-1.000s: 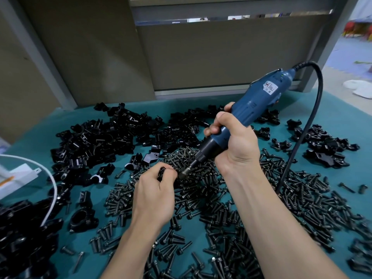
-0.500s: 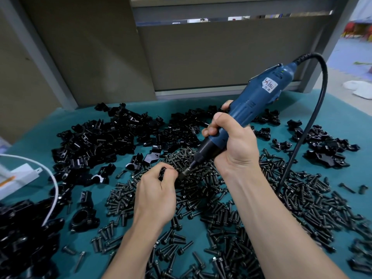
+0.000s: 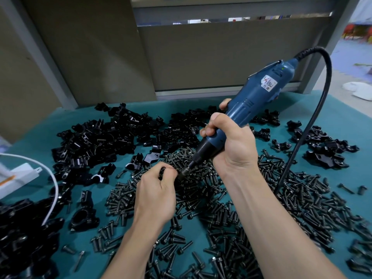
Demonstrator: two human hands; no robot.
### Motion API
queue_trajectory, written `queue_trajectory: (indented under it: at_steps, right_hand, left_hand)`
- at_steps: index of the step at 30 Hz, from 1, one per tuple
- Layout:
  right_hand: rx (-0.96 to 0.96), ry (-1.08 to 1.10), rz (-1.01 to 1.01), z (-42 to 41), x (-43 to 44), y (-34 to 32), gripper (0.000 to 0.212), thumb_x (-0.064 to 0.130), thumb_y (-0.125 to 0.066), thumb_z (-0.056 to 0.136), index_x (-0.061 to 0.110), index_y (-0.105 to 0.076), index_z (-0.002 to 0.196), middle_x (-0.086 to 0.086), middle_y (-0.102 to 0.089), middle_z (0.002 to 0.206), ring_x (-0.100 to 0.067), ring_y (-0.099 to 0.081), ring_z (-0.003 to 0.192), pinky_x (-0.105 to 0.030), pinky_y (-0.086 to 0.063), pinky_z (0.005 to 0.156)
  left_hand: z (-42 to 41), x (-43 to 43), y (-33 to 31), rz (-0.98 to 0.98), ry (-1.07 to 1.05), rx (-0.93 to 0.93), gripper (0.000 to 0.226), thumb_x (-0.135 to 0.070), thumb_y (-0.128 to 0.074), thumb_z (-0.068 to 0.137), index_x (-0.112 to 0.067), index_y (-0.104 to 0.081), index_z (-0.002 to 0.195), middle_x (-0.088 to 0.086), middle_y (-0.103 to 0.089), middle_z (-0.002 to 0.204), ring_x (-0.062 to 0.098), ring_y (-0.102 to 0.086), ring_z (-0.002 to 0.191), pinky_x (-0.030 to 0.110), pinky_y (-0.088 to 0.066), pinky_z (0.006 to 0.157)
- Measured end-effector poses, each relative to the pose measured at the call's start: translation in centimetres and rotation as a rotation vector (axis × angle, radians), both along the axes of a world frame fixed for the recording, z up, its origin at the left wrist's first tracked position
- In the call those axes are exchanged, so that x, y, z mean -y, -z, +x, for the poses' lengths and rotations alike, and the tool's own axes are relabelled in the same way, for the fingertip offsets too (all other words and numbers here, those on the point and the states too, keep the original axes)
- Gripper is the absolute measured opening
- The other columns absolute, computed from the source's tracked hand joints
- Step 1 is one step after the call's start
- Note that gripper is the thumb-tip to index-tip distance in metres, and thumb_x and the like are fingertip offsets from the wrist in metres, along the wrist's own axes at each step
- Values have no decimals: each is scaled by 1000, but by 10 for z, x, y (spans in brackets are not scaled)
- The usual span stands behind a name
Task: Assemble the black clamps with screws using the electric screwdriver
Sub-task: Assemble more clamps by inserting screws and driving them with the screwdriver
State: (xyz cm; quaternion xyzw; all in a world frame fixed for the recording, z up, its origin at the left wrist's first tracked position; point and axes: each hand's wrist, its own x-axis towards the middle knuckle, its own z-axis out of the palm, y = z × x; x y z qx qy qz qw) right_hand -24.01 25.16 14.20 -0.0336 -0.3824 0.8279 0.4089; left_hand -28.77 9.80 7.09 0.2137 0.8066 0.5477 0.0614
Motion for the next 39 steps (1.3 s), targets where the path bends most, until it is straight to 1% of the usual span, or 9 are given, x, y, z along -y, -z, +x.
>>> queue_trajectory:
  at_steps: [12,15,18,20,25,30,33,35,39]
  right_hand:
    - [4,11,-17,-1,4,-2,34,-6,-65,75,17,-56,99,-1,-54,67,-16,-49,53,-33,-50,62]
    - [-25,-14,-68,0,2,-2,34,-7,-63,76,16,-56,100,-1,-54,68,-15,-47,53,-32,-49,62]
    - [-38,-8,-25,1,2,-6,33,-6,-64,76,15,-57,101,-3,-52,68,-16,-47,52,-32,-49,60]
    - [-38,-12,13,2,2,-8,34,-6,-63,75,14,-56,102,-4,-51,70,-17,-46,53,-34,-48,60]
    - [-49,-64,65,4,2,-11,33,-8,-61,77,13,-59,103,-4,-51,66,-17,-45,53,-34,-47,61]
    - [-98,-156,95,7,0,-9,35,-8,-60,80,13,-61,108,-3,-50,68,-16,-47,54,-33,-49,63]
    - [-98,-246,-82,12,-11,-5,37,-7,-62,75,15,-67,104,0,-52,64,-13,-47,55,-30,-49,66]
    - [-70,-241,-292,17,-23,-5,34,-4,-66,73,12,-67,103,1,-53,64,-12,-47,53,-27,-49,63]
    - [84,-33,-676,21,-44,-3,35,2,-71,83,8,-55,113,-7,-64,86,-16,-61,64,-35,-59,74]
  left_hand:
    - [-2,1,-3,30,-28,11,28,-49,-40,81,-39,-65,83,-13,-38,45,8,-33,40,30,-28,43]
    - [-3,0,-5,33,-38,64,31,-47,-40,83,-38,-70,85,-12,-44,50,10,-41,47,51,-53,56]
    - [-4,-1,-4,54,-39,117,33,-45,-41,85,-38,-73,85,-19,-57,61,1,-49,51,62,-58,74]
    - [-5,-1,-2,59,-36,128,33,-46,-42,85,-35,-73,85,-26,-57,59,-5,-51,53,62,-58,73]
    - [-8,-2,0,59,-9,131,37,-47,-44,85,-15,-63,83,-14,-43,52,9,-42,52,52,-57,67]
    - [-7,-1,-3,60,-12,112,36,-45,-44,84,-13,-59,76,-13,-42,53,7,-41,52,53,-55,68]
    - [-6,3,-7,51,-20,46,34,-45,-43,87,-26,-50,60,-13,-40,52,5,-36,50,56,-55,65]
    - [-8,5,-9,100,-55,11,34,-43,-43,91,-30,-46,59,-12,-37,54,6,-36,51,44,-51,63]
    - [-11,5,-11,447,-67,367,27,-32,-42,107,-18,-46,83,2,-44,61,12,-35,47,23,-30,44]
